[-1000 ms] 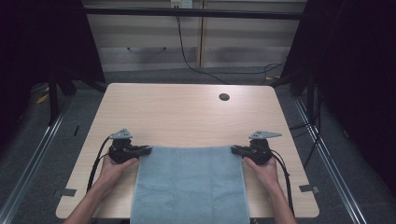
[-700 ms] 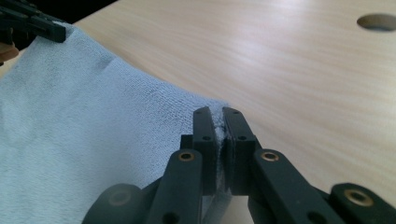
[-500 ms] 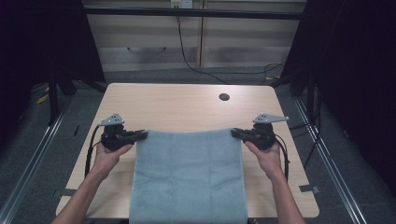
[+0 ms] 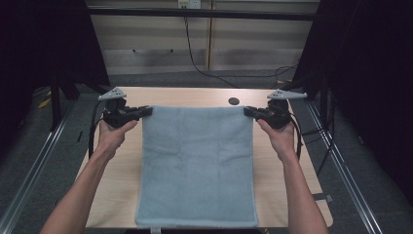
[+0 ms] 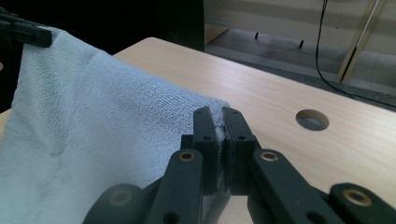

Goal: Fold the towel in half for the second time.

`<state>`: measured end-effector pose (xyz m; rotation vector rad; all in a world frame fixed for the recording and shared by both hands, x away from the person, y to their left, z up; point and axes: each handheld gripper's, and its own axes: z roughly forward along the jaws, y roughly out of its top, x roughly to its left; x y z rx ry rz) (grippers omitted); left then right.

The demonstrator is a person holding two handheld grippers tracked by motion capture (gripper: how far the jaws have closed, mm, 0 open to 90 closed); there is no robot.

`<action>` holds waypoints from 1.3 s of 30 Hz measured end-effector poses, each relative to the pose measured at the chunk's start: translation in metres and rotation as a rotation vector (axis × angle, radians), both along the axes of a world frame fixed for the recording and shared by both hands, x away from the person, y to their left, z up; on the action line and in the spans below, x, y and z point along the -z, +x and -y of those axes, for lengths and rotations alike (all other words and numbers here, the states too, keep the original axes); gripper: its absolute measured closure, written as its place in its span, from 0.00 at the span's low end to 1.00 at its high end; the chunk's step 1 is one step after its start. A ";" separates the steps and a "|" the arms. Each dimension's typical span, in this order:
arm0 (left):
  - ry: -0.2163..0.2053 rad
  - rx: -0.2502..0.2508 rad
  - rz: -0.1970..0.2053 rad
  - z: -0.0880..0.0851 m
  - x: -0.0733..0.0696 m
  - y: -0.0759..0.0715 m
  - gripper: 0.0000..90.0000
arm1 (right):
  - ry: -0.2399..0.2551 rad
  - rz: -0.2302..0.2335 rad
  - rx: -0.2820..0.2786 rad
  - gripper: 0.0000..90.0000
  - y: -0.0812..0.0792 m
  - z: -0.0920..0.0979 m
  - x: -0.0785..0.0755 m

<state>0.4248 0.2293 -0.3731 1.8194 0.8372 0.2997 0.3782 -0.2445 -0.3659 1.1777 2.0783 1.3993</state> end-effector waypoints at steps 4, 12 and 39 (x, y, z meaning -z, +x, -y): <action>-0.015 -0.007 0.010 -0.001 -0.004 0.000 0.92 | -0.017 -0.006 -0.008 0.96 0.007 -0.005 -0.007; -0.036 0.049 0.039 -0.016 0.013 -0.030 0.92 | 0.033 -0.002 -0.061 0.96 -0.024 0.001 0.016; 0.064 0.222 -0.040 -0.032 0.089 -0.160 0.90 | -0.042 -0.145 -0.209 0.93 -0.155 -0.006 0.102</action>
